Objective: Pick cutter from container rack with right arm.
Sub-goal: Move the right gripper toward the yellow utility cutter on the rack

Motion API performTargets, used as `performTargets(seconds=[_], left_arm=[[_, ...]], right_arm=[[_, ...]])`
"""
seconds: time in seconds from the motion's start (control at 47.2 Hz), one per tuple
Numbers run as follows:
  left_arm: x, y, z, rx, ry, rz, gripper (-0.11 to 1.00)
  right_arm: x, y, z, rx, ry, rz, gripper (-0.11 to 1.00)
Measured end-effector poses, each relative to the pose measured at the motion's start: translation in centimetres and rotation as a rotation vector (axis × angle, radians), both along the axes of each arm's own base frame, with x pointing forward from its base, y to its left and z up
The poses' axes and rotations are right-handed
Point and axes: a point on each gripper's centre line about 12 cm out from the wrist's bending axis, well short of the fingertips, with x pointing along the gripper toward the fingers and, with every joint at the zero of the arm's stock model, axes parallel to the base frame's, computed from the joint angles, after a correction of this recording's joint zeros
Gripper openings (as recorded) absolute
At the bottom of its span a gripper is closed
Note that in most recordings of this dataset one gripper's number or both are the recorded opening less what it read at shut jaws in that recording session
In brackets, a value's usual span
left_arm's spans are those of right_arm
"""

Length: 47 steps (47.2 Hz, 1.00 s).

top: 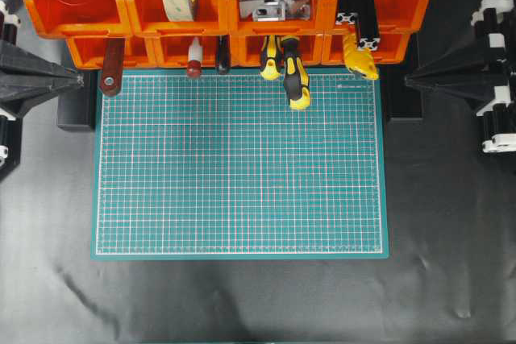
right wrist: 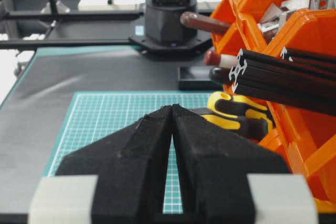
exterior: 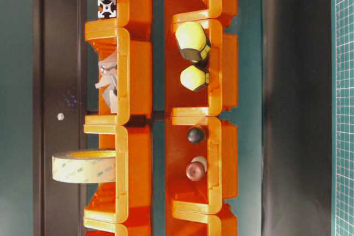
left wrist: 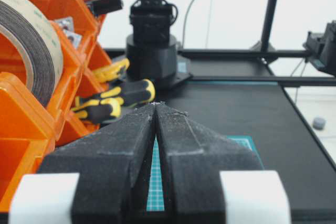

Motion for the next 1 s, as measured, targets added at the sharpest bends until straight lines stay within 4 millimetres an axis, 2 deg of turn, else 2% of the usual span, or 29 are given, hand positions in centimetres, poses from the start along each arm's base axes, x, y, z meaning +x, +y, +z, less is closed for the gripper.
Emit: performTargets(seconds=[0.085, 0.212, 0.466, 0.594, 0.806, 0.997], left_arm=[[0.3, 0.0, 0.0, -0.005, 0.017, -0.003, 0.01], [0.6, 0.0, 0.4, -0.026, 0.071, -0.003, 0.00], [0.7, 0.1, 1.1, -0.030, 0.161, 0.002, 0.00], [0.6, 0.1, 1.1, -0.031, 0.179, 0.005, 0.00], [0.5, 0.1, 0.6, -0.041, 0.233, 0.008, 0.00], [0.3, 0.0, 0.4, -0.059, 0.253, 0.004, 0.00]], right_arm=[[0.0, 0.0, -0.1, 0.001, 0.006, -0.002, 0.01], [0.0, 0.0, -0.8, 0.010, 0.094, -0.003, 0.00], [0.1, -0.1, 1.1, -0.016, 0.296, -0.003, 0.00], [0.1, -0.2, 1.4, -0.039, 0.431, -0.007, 0.00], [0.6, 0.3, 1.9, -0.234, 0.676, 0.014, 0.00], [1.5, 0.0, 3.8, -0.391, 0.790, -0.107, 0.00]])
